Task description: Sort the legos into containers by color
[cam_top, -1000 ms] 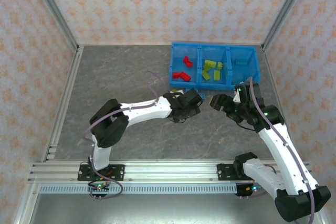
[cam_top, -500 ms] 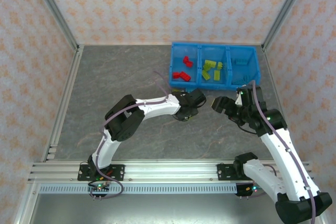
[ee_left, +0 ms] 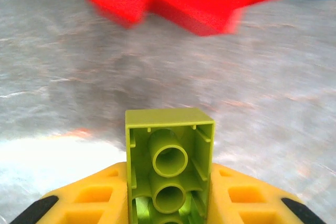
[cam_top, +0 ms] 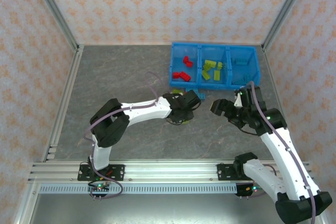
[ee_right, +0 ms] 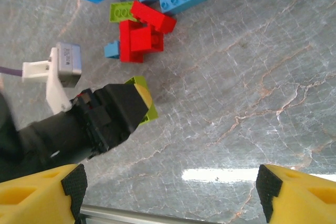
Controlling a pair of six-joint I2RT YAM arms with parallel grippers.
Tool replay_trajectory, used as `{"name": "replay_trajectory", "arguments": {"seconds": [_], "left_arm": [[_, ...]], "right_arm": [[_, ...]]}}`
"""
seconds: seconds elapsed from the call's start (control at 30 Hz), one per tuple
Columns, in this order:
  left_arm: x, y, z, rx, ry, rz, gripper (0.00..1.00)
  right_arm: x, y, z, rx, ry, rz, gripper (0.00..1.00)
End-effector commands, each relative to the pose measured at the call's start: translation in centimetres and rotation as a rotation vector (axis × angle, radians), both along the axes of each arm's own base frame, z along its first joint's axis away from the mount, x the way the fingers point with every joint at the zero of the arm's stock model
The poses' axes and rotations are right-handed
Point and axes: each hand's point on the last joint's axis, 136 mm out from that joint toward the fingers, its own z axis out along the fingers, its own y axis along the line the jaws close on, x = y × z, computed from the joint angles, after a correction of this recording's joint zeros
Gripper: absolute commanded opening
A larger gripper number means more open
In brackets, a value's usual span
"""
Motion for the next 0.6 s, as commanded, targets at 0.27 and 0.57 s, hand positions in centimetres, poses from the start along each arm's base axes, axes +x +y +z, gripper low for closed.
{"name": "replay_trajectory", "arguments": {"seconds": [0.27, 0.57], "left_arm": [[12.8, -6.2, 12.9, 0.258, -0.581, -0.210, 0.22], [22.3, -9.6, 15.0, 0.283, -0.853, -0.317, 0.21]], "right_arm": [[0.6, -2.6, 3.0, -0.002, -0.150, -0.194, 0.86], [-0.3, -3.3, 3.2, -0.025, -0.160, -0.209, 0.86]]}}
